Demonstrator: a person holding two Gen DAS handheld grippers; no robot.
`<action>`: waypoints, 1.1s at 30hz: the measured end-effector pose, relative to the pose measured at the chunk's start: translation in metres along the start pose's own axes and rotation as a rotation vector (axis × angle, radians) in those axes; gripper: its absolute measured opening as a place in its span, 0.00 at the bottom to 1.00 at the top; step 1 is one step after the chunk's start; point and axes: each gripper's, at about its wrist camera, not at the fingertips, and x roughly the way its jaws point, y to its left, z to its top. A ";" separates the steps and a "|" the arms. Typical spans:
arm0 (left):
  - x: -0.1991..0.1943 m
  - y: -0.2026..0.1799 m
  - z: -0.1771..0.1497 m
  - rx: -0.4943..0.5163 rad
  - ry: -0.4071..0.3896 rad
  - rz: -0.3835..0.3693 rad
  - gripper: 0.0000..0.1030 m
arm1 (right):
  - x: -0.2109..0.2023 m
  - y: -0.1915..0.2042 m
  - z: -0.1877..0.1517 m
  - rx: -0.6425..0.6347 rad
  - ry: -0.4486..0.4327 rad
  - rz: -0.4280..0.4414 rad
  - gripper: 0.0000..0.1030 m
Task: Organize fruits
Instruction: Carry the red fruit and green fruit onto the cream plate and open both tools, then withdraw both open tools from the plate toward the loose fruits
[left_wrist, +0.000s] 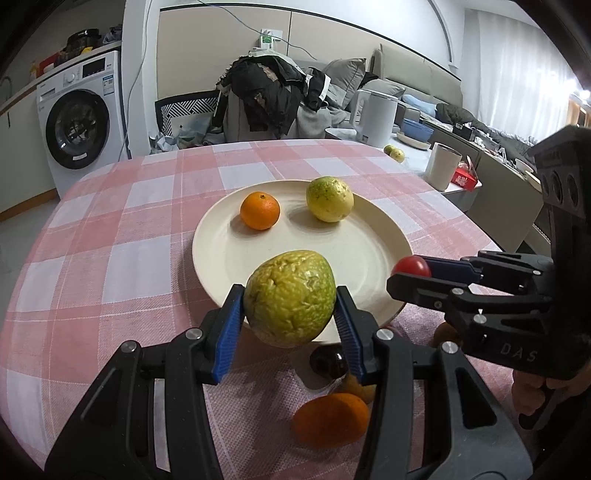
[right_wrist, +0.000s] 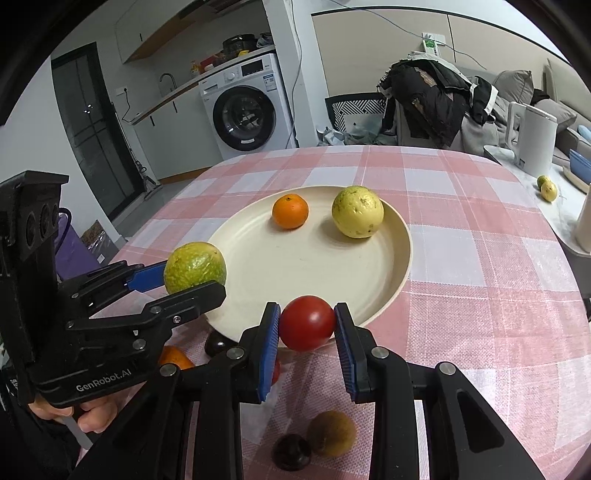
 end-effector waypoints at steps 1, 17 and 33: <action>0.000 -0.001 0.000 0.002 0.001 0.000 0.44 | 0.000 0.000 0.000 0.001 0.000 -0.005 0.29; -0.051 0.001 -0.010 -0.015 -0.070 0.042 0.83 | -0.041 -0.006 -0.009 -0.007 -0.045 -0.051 0.92; -0.104 0.000 -0.037 -0.040 -0.091 0.056 0.99 | -0.056 -0.004 -0.034 -0.067 0.046 -0.066 1.00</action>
